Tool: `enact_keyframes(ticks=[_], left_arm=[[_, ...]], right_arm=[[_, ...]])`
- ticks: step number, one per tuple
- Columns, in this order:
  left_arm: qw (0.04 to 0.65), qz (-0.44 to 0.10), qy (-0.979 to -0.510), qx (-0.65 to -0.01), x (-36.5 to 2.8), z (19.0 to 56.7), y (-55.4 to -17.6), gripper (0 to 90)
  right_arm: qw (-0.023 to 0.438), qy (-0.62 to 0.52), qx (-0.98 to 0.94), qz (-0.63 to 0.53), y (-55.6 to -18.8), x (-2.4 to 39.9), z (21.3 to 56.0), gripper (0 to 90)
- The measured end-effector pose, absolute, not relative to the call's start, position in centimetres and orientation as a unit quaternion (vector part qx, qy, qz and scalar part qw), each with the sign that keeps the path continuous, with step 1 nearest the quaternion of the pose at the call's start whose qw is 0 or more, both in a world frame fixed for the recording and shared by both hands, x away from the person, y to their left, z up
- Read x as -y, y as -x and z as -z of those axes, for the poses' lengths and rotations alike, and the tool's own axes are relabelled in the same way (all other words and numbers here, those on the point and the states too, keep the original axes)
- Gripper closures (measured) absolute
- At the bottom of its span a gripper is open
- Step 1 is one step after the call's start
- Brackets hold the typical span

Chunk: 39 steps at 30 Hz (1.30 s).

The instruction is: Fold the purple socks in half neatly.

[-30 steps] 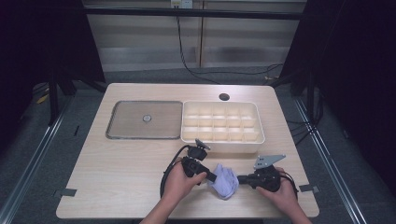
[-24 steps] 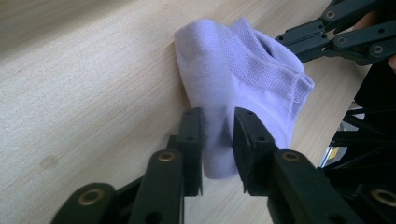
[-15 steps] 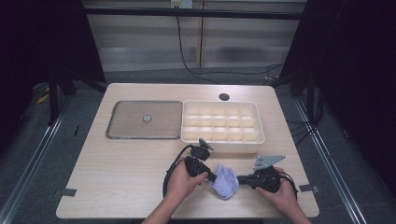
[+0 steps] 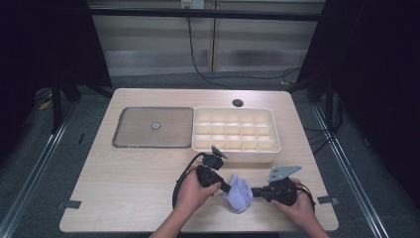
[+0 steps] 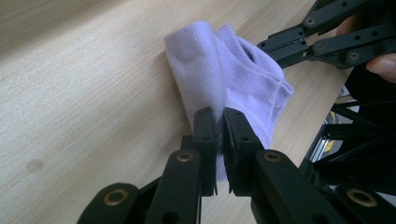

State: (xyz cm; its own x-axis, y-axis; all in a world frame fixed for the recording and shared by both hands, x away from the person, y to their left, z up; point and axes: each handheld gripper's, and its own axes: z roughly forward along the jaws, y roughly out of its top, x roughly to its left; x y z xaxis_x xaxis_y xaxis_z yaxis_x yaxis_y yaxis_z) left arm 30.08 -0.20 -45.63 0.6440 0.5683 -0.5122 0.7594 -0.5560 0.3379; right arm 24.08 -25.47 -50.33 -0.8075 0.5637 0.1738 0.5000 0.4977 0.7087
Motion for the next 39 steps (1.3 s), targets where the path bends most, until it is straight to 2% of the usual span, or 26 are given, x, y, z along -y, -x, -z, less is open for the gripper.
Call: enact_keyframes(ticks=[8, 9, 17, 24, 25, 27, 29, 39], left_arm=[[0.269, 0.173, -0.866, -0.385, 0.0, 45.6, -30.2, 84.1], [0.277, 0.174, -0.856, -0.4, 0.1, 45.6, -30.0, 84.1], [0.268, 0.176, -0.867, -0.38, 0.0, 45.2, -30.2, 84.1], [0.283, 0.179, -0.855, -0.396, 0.6, 45.1, -29.9, 84.1], [0.272, 0.178, -0.868, -0.376, 0.4, 45.0, -30.1, 84.1], [0.28, 0.18, -0.857, -0.393, 0.8, 45.0, -29.8, 84.1], [0.272, 0.182, -0.87, -0.368, 0.7, 45.0, -30.0, 84.1], [0.276, 0.185, -0.872, -0.361, 1.8, 44.6, -29.7, 84.9]], right_arm=[[0.039, -0.304, -0.867, -0.393, -23.8, 25.6, 50.0, 90.0], [0.036, -0.303, -0.867, -0.394, -23.8, 25.6, 50.0, 90.0], [0.034, -0.289, -0.874, -0.39, -23.6, 25.0, 49.9, 90.0], [0.031, -0.286, -0.876, -0.387, -23.6, 24.7, 50.0, 90.0], [0.031, -0.287, -0.877, -0.385, -23.5, 24.6, 50.1, 90.0], [0.031, -0.284, -0.878, -0.384, -23.5, 24.5, 50.0, 90.0], [0.032, -0.282, -0.879, -0.383, -23.5, 24.3, 50.0, 90.0], [0.029, -0.279, -0.88, -0.383, -23.4, 23.8, 50.0, 89.9]])
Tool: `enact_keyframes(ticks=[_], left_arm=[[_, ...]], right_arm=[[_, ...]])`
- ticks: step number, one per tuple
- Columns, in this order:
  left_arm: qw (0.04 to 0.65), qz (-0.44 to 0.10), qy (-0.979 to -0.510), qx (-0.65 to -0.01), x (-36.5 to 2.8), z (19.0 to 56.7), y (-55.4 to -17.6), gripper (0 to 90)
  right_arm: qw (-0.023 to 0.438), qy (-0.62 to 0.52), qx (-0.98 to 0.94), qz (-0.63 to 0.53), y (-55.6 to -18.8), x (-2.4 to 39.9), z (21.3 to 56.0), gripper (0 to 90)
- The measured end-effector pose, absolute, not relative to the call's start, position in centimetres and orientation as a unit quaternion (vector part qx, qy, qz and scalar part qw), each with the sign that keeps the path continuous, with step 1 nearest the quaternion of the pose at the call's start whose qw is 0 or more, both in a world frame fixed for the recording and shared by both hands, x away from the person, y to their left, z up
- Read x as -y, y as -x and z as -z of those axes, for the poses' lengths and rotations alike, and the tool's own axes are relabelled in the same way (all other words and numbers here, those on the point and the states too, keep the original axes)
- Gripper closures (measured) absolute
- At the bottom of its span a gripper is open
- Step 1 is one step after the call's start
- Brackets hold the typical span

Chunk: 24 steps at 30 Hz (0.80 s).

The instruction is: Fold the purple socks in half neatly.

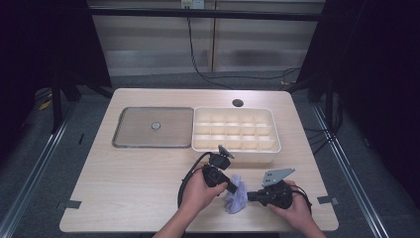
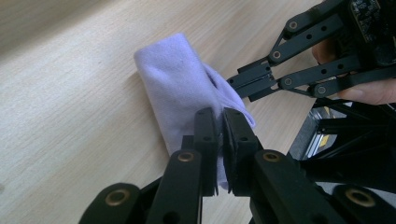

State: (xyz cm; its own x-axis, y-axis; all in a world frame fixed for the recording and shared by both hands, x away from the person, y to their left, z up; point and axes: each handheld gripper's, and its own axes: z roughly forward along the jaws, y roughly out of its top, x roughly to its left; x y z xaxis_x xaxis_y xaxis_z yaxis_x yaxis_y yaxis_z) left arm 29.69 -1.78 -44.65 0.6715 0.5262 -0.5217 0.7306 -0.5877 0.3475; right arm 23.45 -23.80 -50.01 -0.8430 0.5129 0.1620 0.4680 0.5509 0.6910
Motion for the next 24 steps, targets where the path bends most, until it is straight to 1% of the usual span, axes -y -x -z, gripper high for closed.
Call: enact_keyframes(ticks=[7, 17, 24], left_arm=[[0.278, 0.189, -0.872, -0.355, 2.0, 44.5, -29.6, 85.5], [0.28, 0.18, -0.877, -0.347, 2.5, 44.1, -29.4, 85.7], [0.267, 0.177, -0.886, -0.336, 2.9, 44.0, -29.7, 85.8]], right_arm=[[0.028, -0.28, -0.879, -0.384, -23.5, 23.8, 50.0, 89.4], [0.028, -0.281, -0.879, -0.385, -23.6, 23.6, 50.1, 89.4], [0.025, -0.279, -0.879, -0.386, -23.6, 23.4, 50.1, 89.4]])
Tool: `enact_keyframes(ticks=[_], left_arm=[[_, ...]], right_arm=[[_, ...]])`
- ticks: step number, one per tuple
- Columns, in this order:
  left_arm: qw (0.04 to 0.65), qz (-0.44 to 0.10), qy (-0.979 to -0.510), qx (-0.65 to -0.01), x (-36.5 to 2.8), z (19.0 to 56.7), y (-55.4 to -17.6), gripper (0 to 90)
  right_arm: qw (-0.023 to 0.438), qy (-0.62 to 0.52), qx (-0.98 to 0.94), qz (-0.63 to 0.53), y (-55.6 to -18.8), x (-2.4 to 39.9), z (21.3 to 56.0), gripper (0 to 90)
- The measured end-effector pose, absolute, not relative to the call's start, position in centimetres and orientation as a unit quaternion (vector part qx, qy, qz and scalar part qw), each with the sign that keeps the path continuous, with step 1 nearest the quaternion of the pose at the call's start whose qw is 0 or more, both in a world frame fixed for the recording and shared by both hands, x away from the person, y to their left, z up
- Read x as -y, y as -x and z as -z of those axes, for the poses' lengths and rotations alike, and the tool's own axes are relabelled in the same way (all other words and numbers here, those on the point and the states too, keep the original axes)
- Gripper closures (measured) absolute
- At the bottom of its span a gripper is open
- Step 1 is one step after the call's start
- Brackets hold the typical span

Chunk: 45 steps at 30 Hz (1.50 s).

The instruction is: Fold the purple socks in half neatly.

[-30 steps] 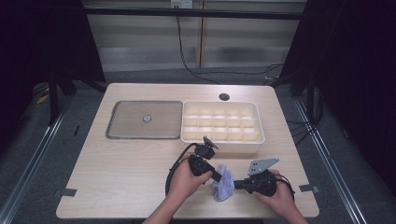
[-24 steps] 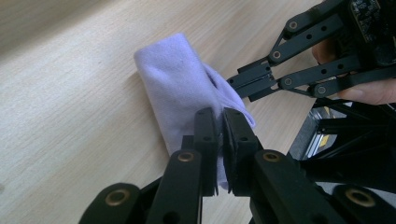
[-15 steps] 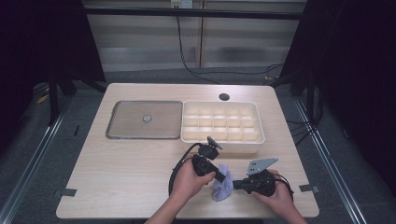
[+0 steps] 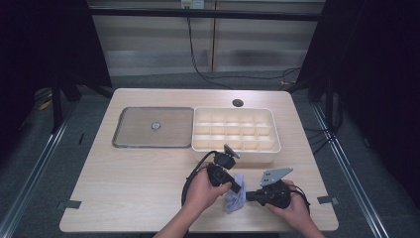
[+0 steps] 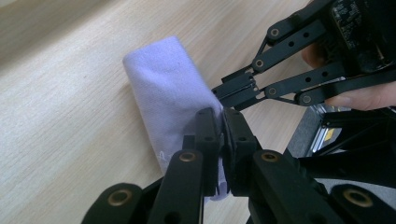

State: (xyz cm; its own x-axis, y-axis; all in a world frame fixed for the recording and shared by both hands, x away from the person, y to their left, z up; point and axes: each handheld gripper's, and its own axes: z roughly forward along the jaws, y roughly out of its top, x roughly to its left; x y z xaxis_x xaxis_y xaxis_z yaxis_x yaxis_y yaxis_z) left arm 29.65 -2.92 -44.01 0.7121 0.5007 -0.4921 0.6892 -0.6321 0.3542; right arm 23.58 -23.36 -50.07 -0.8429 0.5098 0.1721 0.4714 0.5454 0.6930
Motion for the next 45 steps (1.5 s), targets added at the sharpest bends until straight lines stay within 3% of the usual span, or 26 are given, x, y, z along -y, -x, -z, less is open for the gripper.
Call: enact_keyframes(ticks=[45], left_arm=[[0.261, 0.162, -0.894, -0.325, 4.1, 46.2, -28.5, 84.6]], right_arm=[[0.034, -0.293, -0.874, -0.387, -23.8, 23.9, 49.8, 89.1]])
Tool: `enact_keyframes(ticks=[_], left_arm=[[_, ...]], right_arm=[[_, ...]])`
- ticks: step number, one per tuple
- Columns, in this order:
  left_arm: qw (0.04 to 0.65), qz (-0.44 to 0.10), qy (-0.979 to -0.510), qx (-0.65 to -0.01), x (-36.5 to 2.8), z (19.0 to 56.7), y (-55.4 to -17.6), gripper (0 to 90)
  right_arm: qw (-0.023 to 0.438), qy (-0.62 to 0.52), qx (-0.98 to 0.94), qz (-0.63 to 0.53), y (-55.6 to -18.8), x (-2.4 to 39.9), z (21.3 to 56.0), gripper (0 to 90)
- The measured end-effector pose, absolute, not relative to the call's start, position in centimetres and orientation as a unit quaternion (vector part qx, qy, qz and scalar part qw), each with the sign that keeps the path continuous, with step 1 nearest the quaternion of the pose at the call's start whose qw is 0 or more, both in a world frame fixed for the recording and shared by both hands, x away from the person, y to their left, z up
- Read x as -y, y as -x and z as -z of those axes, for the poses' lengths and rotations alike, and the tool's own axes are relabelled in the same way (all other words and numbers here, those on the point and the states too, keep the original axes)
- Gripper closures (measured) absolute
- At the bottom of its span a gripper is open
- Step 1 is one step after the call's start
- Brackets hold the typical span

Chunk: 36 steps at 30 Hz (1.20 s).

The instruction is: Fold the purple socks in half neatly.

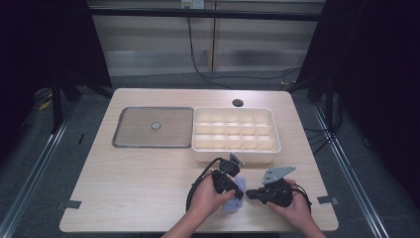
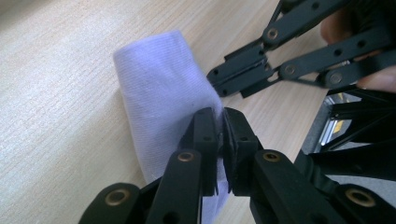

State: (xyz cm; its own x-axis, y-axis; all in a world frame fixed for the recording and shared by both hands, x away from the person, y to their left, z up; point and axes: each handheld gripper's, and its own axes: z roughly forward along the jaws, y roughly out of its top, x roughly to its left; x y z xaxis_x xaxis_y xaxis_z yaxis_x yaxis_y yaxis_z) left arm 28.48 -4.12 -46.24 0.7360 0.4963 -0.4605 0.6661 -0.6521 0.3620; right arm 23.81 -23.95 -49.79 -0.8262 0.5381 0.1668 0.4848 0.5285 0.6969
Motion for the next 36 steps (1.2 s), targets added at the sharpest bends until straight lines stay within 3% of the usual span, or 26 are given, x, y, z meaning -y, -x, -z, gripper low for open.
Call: enact_keyframes(ticks=[14, 36], left_arm=[[0.272, 0.128, -0.903, -0.307, 4.2, 46.4, -27.7, 83.8], [0.292, 0.109, -0.901, -0.303, 3.7, 46.6, -27.0, 82.4]], right_arm=[[0.054, -0.314, -0.859, -0.401, -24.1, 25.2, 48.7, 89.1], [0.06, -0.298, -0.858, -0.414, -25.3, 23.6, 46.8, 88.9]])
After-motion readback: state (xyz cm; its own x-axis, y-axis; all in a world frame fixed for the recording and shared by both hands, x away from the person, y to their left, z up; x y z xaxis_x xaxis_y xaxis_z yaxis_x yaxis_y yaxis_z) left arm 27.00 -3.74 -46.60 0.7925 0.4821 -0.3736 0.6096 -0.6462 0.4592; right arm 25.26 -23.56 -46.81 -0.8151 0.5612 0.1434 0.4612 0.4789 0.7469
